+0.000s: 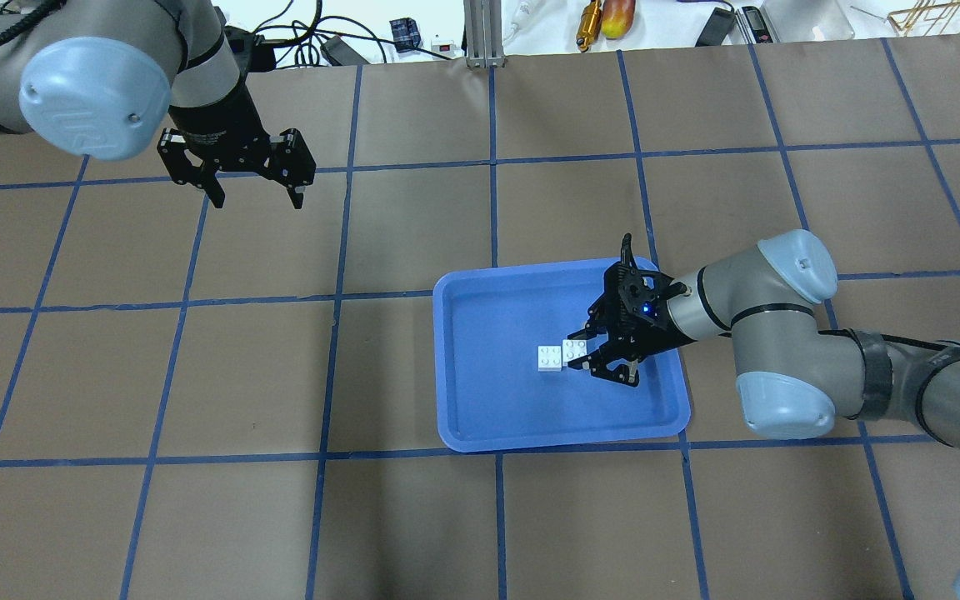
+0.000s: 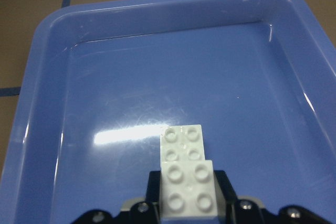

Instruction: Assemble white blocks and place on blue tray

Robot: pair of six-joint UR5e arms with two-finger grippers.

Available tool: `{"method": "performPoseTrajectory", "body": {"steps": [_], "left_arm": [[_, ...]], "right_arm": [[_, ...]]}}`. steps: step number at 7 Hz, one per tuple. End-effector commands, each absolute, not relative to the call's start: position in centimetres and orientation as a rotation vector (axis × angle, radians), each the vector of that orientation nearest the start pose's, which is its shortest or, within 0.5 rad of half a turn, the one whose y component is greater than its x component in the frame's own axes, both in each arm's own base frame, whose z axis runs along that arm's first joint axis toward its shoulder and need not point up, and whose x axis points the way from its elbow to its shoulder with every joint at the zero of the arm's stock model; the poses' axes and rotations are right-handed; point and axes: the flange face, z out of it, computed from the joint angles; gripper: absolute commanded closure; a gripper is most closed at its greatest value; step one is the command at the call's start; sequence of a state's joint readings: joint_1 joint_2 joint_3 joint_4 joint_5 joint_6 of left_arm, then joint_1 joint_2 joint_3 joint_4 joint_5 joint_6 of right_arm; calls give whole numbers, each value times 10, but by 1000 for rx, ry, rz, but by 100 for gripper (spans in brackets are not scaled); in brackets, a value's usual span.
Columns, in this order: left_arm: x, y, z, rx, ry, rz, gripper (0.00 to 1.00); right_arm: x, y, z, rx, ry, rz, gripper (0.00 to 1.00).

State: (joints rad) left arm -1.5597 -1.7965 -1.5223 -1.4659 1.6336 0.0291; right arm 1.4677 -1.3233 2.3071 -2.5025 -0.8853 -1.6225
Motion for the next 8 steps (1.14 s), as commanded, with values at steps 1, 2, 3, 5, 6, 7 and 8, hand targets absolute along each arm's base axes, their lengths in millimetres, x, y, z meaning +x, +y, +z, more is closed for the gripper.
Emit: {"method": "performPoseTrajectory", "body": {"steps": [1,2,3,5,6,7,8], "left_arm": [[-112,-571,414,5,3084,85,0],[-106,-569,418,-12,3084,76,0],[-103,-568,421,-19,3084,67,0],[-97,-568,419,-36,3086,75,0],[-98,-568,419,-34,3086,75,0],[-98,-569,420,-34,3087,72,0],[-98,-569,420,-34,3089,72,0]], "right_arm": [[153,-431,162,-1753,1886,-646,100],[153,-430,162,-1752,1886,-644,100],[153,-430,159,-1750,1884,-642,100],[153,-433,151,-1760,1886,-647,100],[153,-433,151,-1759,1887,-646,100],[153,-433,151,-1760,1886,-647,100],[153,-433,151,-1760,1886,-647,100]]}}
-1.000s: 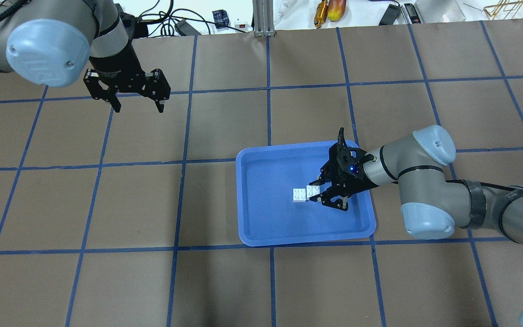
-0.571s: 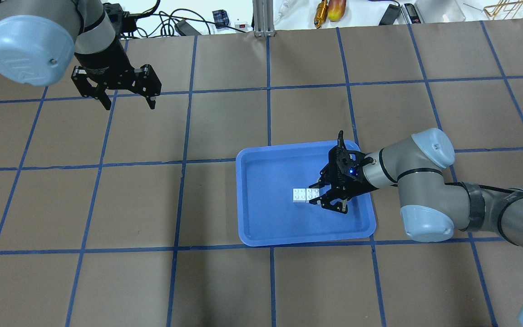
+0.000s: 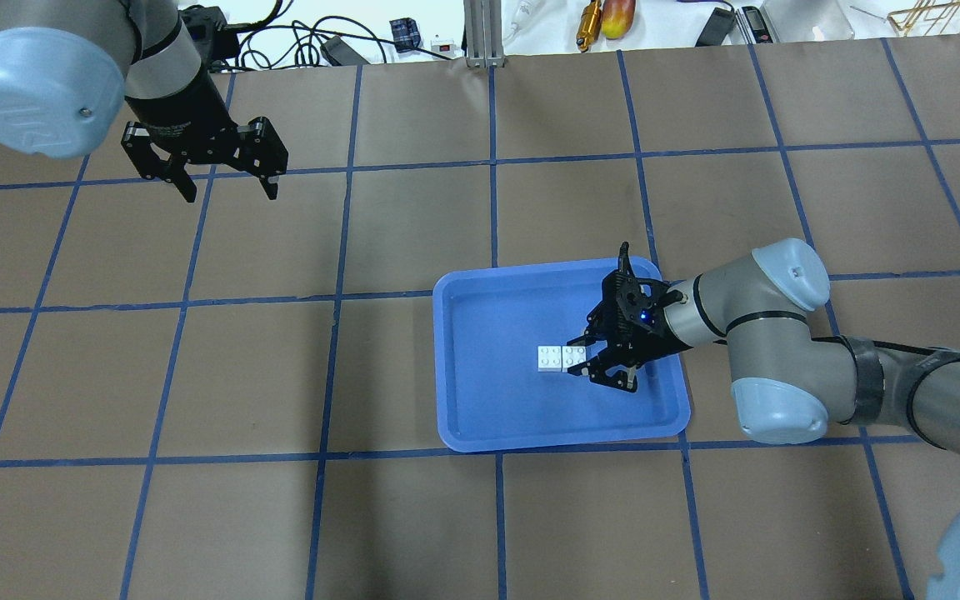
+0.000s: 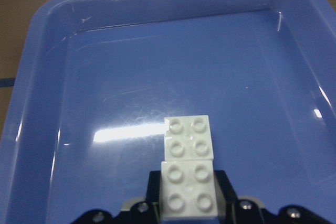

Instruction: Assemble white blocks and place on blue tray

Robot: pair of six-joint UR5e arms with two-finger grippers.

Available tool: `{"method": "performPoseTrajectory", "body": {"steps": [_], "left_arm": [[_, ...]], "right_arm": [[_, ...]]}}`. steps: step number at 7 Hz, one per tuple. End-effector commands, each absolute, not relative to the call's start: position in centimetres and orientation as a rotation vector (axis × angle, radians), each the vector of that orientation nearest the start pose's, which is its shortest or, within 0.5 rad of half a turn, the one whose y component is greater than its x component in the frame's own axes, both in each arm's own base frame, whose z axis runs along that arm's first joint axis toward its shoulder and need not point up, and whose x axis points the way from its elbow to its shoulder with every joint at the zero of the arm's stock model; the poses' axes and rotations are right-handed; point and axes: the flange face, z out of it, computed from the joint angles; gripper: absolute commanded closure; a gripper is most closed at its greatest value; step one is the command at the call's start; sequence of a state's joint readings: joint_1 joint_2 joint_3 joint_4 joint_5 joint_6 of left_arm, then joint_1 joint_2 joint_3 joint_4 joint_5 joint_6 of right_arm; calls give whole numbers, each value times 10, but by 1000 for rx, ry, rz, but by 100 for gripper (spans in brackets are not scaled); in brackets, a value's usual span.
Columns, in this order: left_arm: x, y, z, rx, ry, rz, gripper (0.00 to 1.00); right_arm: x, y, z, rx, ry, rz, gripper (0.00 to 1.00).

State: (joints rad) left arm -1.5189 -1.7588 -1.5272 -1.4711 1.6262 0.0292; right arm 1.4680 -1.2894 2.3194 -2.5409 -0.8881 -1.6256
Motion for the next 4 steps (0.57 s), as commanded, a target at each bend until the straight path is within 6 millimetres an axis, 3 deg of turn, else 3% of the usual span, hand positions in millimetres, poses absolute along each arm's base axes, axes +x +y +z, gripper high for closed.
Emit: {"method": "performPoseTrajectory", "body": {"steps": [1,4], "left_arm": [[-99,-569,420,-34,3090,72,0],[-104,-556,438,-39,3146,19,0]], "right_arm": [[153,-433,151,-1763,1883,-647,100],[153,-433,150,-1759,1883,-649,100]]}}
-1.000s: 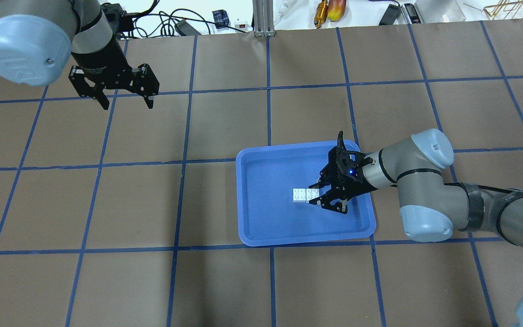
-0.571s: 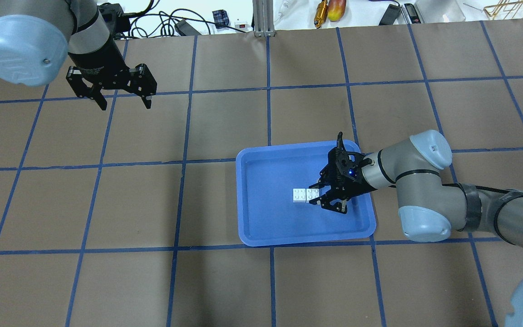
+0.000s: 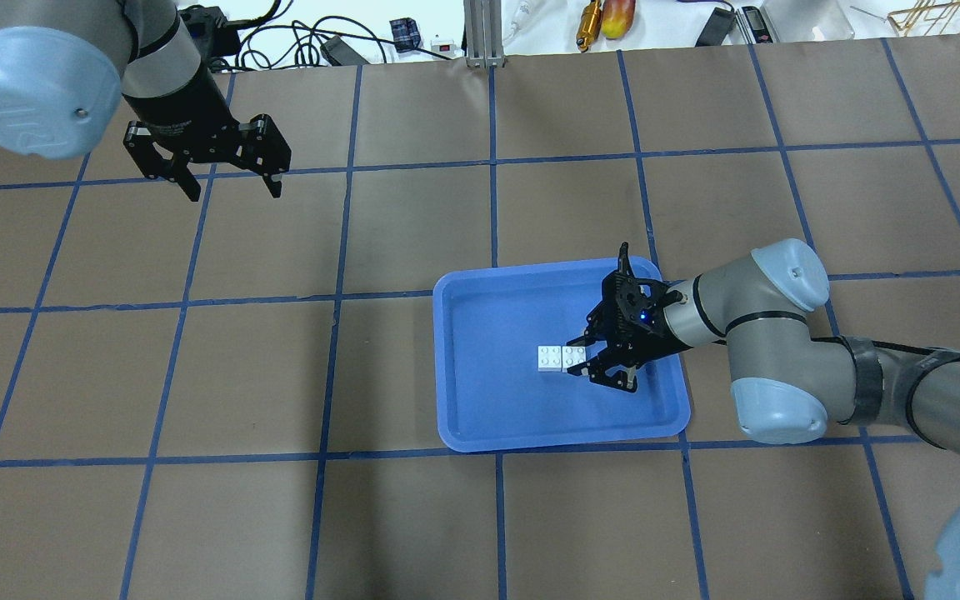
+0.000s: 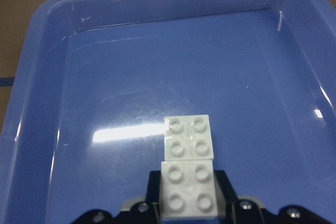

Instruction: Assemble white blocks and place on blue tray

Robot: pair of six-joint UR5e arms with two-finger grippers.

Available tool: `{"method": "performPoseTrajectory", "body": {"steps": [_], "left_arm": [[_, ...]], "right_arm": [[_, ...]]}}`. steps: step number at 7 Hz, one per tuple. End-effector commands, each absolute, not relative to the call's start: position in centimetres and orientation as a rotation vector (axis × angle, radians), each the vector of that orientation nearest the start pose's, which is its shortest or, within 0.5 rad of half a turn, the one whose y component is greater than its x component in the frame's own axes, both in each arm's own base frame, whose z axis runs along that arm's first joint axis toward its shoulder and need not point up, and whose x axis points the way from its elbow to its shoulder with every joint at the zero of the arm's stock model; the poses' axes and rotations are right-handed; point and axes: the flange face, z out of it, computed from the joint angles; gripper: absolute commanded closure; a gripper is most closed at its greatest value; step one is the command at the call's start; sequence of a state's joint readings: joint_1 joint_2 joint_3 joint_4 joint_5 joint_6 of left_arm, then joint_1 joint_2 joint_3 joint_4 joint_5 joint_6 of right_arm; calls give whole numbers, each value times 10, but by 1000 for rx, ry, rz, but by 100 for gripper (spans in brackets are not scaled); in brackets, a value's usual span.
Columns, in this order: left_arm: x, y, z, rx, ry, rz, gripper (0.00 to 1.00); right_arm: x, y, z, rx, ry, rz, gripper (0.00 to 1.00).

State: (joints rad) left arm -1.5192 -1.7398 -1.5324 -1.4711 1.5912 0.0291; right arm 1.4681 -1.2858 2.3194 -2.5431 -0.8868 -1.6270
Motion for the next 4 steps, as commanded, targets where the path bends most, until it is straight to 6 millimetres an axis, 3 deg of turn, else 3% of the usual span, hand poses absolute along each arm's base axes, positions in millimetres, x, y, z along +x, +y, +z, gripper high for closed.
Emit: {"method": "performPoseTrajectory", "body": {"steps": [1,4], "left_arm": [[-101,-556,439,-43,3136,17,0],[-94,-556,441,-67,3141,12,0]], "right_arm": [[153,-433,150,-1757,1884,-648,100],[153,-435,142,-1761,1885,-654,100]]}}
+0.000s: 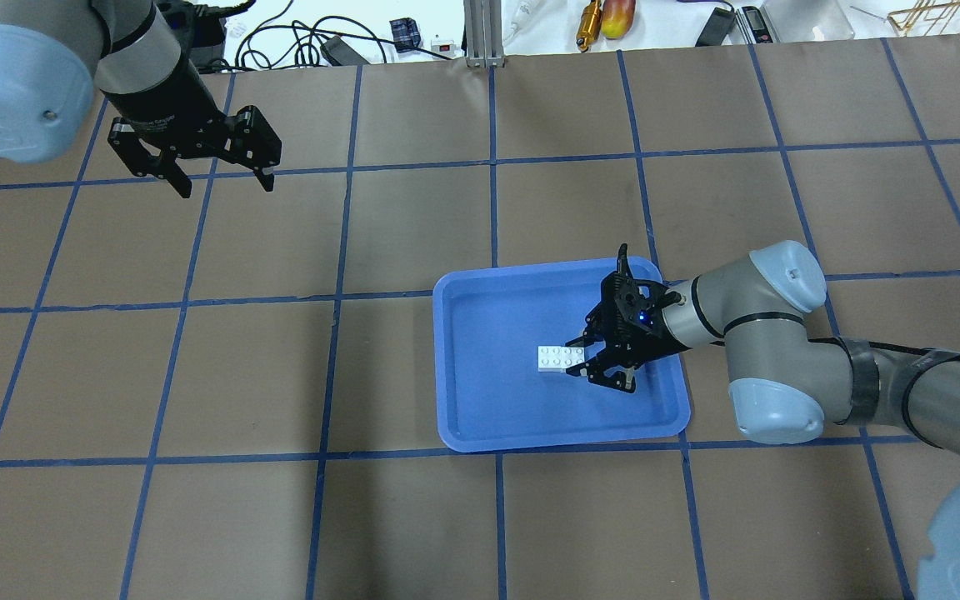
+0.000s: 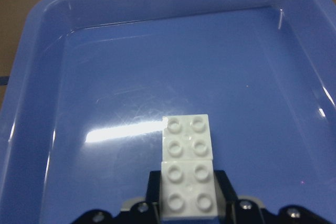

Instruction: Assemble white blocks and place on blue tray

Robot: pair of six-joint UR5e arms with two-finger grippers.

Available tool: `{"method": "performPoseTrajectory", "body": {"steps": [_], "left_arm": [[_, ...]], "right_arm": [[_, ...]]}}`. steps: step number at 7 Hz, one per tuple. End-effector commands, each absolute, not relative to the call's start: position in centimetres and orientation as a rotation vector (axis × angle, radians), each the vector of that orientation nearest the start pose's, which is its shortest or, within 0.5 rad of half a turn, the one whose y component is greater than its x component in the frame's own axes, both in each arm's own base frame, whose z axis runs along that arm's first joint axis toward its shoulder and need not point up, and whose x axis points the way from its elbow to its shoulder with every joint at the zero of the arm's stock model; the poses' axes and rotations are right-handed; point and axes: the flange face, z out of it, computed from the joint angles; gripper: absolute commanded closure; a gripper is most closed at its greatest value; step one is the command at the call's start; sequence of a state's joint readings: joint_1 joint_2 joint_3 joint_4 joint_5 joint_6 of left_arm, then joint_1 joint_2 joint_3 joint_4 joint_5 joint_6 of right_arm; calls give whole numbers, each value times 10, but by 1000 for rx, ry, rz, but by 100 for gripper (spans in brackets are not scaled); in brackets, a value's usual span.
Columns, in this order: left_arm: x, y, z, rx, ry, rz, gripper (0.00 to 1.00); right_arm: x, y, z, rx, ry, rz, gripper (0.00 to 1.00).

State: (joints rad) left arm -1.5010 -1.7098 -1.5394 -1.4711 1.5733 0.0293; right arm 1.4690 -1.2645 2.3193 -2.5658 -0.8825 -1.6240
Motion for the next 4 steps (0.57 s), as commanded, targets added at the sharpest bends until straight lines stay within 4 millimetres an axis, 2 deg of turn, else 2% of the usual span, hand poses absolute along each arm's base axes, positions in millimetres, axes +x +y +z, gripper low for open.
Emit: {"method": "performPoseTrajectory", "body": {"steps": [1,2,3,4], "left_arm": [[-94,-555,441,-65,3141,12,0],[-95,-555,442,-63,3141,10,0],[-95,-555,442,-63,3143,12,0],[-95,-555,442,-63,3143,10,0]], "right_arm": [[154,-435,142,-1759,1883,-655,100],[154,-435,142,-1751,1885,-655,100],[154,-435,142,-1698,1920,-638,32],[154,-436,144,-1683,1944,-629,0]]}}
